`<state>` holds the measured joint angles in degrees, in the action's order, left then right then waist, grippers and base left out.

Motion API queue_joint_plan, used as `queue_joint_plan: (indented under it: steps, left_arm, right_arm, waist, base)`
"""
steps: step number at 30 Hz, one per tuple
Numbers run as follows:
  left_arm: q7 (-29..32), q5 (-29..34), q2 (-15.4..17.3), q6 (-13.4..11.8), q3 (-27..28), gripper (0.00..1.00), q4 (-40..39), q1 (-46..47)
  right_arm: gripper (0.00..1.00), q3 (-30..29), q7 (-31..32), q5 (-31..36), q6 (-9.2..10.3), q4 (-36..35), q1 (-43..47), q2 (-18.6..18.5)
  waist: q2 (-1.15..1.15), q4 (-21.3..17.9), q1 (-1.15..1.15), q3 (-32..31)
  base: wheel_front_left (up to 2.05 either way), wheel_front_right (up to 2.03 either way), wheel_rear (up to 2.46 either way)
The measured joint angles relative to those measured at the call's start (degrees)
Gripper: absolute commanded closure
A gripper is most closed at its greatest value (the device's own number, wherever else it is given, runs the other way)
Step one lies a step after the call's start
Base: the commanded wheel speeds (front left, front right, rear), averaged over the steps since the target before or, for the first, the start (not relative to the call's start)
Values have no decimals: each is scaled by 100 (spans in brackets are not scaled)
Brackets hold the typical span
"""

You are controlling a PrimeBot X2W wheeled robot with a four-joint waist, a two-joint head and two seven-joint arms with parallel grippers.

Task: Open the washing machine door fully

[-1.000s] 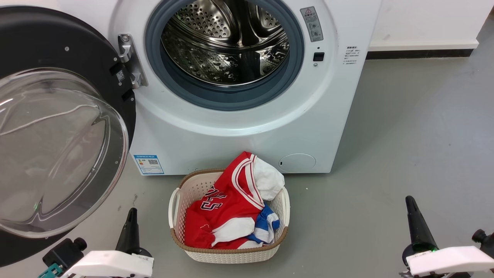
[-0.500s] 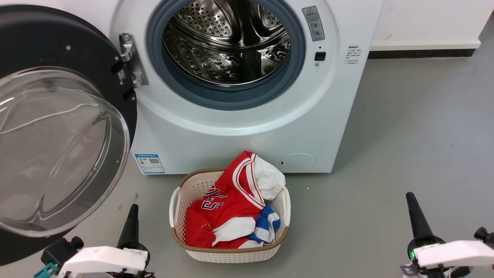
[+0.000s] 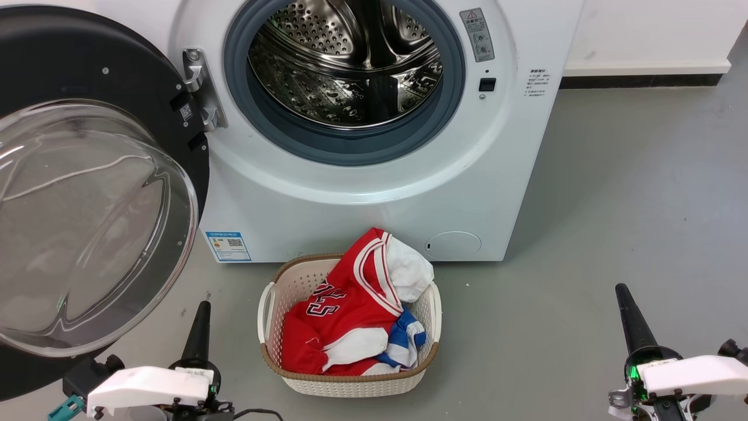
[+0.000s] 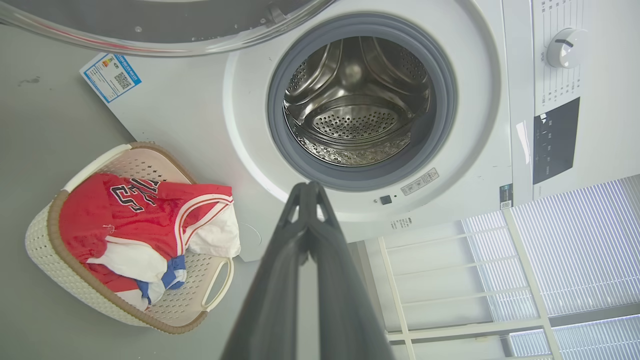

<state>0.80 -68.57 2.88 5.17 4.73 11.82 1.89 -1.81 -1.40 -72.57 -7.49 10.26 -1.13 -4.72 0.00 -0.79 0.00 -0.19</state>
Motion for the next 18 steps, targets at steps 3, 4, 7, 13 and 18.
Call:
queue_joint_plan:
  steps: [3,4,7,13,18]
  left_arm:
    - [46,-166,0,37,14,100,19,44]
    - [57,-225,0,38,18,100,25,58]
    - [102,-396,1,42,35,100,42,75]
    - [165,-713,0,76,63,100,68,112]
    - [254,-1014,1,98,86,100,96,189]
  right_arm:
    - [100,-16,44,-143,0,33,-14,0]
    - [100,-21,54,-204,0,45,-20,0]
    - [100,-38,97,-363,0,69,-47,0]
    - [100,-70,183,-651,0,111,-122,0]
    - [100,-101,254,-924,0,154,-189,2]
  waist:
    - [0,5,0,2]
    - [0,6,0,3]
    - [0,11,0,5]
    - [0,21,0,10]
    - [0,30,0,15]
  base:
    - [0,0,0]
    - [0,0,0]
    - [0,0,0]
    - [0,0,0]
    - [0,0,0]
